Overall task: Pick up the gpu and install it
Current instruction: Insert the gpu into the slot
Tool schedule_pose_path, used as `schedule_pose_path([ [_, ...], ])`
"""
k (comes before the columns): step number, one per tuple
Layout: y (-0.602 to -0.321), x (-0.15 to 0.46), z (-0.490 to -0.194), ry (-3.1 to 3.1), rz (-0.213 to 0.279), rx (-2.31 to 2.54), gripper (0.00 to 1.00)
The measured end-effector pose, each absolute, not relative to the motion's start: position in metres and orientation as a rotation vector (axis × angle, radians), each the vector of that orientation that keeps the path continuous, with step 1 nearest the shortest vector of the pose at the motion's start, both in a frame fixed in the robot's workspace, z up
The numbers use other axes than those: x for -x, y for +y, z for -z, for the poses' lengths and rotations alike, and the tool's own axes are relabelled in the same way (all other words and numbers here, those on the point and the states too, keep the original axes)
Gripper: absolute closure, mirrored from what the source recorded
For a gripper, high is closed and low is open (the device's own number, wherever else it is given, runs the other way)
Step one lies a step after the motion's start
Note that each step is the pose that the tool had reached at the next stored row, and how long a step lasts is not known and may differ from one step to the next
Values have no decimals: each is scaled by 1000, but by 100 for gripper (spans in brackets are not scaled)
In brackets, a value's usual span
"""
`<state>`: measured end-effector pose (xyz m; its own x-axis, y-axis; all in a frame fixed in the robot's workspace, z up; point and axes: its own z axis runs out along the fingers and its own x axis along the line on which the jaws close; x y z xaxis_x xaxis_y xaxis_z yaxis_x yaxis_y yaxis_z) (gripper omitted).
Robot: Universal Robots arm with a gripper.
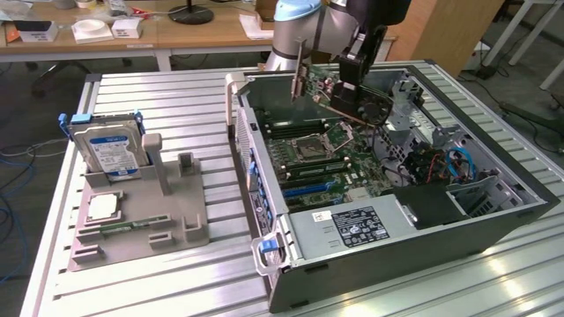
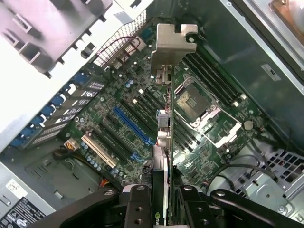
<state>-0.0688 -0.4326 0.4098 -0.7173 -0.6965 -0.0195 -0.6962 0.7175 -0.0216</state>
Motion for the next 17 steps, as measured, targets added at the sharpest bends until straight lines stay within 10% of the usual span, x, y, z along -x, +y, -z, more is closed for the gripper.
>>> schedule_pose_path([
  [17,-433,69,-409,2718,15,1518,74],
])
